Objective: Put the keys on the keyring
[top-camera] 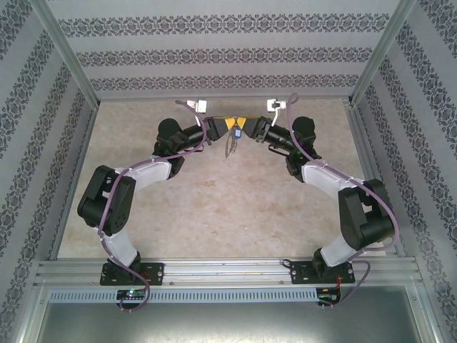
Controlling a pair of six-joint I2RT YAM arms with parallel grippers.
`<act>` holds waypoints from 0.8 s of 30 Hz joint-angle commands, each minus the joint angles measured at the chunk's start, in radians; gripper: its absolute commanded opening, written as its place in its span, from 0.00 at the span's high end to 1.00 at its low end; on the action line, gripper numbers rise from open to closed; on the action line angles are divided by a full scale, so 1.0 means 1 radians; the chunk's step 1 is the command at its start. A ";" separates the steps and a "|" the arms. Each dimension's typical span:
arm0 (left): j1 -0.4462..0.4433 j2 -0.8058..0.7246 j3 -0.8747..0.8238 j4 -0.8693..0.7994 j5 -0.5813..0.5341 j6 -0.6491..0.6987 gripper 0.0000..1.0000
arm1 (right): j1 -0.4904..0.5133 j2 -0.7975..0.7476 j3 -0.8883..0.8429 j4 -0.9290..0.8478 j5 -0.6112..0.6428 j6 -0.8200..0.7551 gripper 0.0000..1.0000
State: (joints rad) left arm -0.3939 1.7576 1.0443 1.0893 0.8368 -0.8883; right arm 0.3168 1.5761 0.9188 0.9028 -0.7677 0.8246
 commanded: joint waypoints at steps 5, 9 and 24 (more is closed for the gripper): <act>-0.020 -0.021 0.020 0.058 0.021 0.001 1.00 | 0.016 0.019 0.043 0.065 -0.030 0.016 0.72; -0.021 -0.021 0.021 0.055 0.020 0.001 1.00 | 0.019 0.027 0.053 0.065 -0.041 0.020 0.82; -0.006 -0.052 0.024 -0.032 0.009 0.050 0.88 | -0.031 0.050 0.070 0.052 -0.117 0.016 1.00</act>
State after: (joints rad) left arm -0.4038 1.7546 1.0447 1.0714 0.8288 -0.8764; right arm 0.3054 1.6073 0.9554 0.9398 -0.8425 0.8467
